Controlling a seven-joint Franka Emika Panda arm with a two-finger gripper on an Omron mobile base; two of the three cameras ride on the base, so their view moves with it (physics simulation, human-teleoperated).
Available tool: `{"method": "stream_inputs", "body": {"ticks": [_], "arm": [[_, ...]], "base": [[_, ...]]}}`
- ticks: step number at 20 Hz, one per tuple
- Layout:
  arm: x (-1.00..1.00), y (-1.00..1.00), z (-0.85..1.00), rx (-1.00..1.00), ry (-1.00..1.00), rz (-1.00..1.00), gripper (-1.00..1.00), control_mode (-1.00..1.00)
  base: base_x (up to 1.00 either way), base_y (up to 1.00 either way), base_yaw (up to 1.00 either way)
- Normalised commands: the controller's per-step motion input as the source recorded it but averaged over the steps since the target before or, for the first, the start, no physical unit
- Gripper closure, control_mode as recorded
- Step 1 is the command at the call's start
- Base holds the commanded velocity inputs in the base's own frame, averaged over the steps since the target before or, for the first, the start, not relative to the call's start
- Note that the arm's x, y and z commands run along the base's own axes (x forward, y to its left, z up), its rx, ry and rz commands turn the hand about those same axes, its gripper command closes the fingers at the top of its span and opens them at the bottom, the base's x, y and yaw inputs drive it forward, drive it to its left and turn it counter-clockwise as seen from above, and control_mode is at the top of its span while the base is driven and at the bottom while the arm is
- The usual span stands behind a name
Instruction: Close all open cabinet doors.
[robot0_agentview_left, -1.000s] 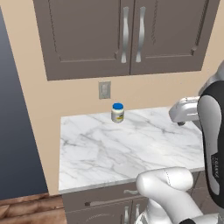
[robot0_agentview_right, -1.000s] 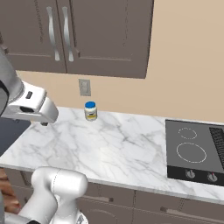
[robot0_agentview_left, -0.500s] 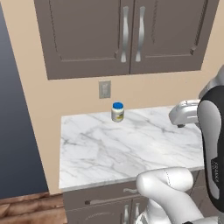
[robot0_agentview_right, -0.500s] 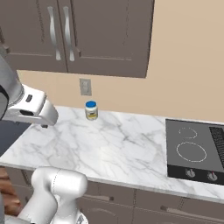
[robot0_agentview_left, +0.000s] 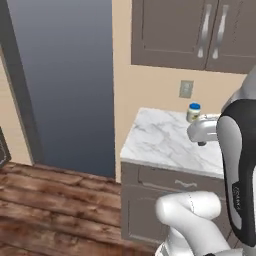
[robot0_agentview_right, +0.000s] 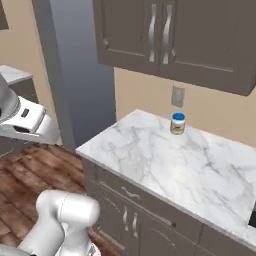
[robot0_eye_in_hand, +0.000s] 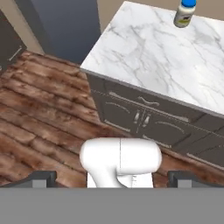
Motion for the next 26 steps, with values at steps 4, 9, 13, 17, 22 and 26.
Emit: {"method": "stream_inputs", "body": {"ticks": [4, 9, 13, 17, 22, 26], "arm": [[0.0, 0.0, 0.0, 0.0, 0.0, 0.0, -1.0, 1.0], [0.0, 0.0, 0.0, 0.0, 0.0, 0.0, -1.0, 1.0], [0.0, 0.0, 0.0, 0.0, 0.0, 0.0, -1.0, 1.0], [0.0, 0.0, 0.0, 0.0, 0.0, 0.0, -1.0, 1.0], [0.0, 0.0, 0.0, 0.0, 0.0, 0.0, -1.0, 1.0], [0.0, 0.0, 0.0, 0.0, 0.0, 0.0, -1.0, 1.0]], "base": [[-0.07, 0.33, 0.99], [0.0, 0.35, 0.92], [0.05, 0.34, 0.79], [0.03, 0.14, 0.6], [0.2, 0.11, 0.42], [0.68, 0.38, 0.26]]}}
